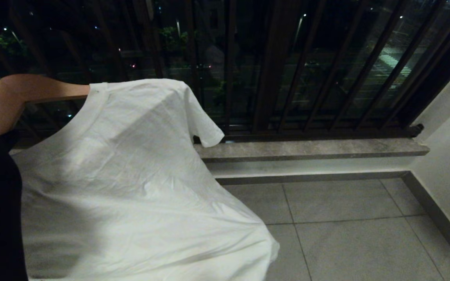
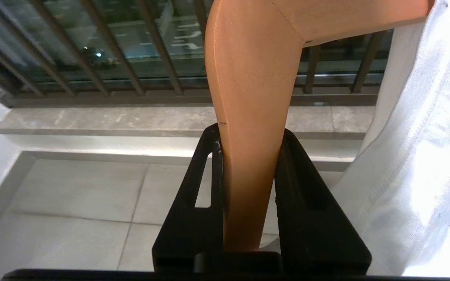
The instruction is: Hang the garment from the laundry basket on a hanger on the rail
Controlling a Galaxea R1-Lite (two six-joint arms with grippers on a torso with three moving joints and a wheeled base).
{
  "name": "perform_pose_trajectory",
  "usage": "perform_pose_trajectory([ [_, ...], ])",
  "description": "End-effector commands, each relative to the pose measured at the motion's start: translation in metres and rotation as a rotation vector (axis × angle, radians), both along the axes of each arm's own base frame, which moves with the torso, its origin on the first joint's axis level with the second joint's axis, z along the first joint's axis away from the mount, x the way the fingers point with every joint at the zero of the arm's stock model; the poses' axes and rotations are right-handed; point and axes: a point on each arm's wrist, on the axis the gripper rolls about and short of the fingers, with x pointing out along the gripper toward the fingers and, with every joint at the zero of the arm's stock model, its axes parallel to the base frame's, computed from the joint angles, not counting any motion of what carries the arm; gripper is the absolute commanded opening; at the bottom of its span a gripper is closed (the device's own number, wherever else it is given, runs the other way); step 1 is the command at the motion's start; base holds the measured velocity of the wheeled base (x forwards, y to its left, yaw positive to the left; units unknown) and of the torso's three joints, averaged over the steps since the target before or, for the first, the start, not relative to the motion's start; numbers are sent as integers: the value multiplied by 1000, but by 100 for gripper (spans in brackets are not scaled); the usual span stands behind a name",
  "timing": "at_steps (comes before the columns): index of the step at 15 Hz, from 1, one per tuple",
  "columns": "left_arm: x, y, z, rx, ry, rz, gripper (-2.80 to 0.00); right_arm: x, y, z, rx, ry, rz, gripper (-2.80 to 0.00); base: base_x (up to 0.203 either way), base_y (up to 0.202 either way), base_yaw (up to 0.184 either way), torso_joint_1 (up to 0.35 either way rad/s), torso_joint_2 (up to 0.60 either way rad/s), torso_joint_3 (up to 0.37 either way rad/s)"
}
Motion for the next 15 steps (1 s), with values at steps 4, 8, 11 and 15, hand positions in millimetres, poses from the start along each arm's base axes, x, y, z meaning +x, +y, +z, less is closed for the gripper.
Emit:
perform_pose_trajectory([
  [4, -2, 1, -5, 3, 10, 6, -280, 0, 0, 0, -2, -2, 1, -280, 0, 0, 0, 3, 1, 205],
  [8, -3, 1, -6, 4, 11, 6, -280, 0, 0, 0, -2, -1, 1, -280, 0, 0, 0, -1, 2, 196],
  [11, -3, 1, -11, 9, 26, 6, -280, 0, 0, 0, -2, -2, 1, -280, 0, 0, 0, -1, 4, 202],
  [15, -4, 2, -13, 11, 31, 6, -280, 0, 0, 0, -2, -2, 1, -280, 0, 0, 0, 0, 1, 200],
])
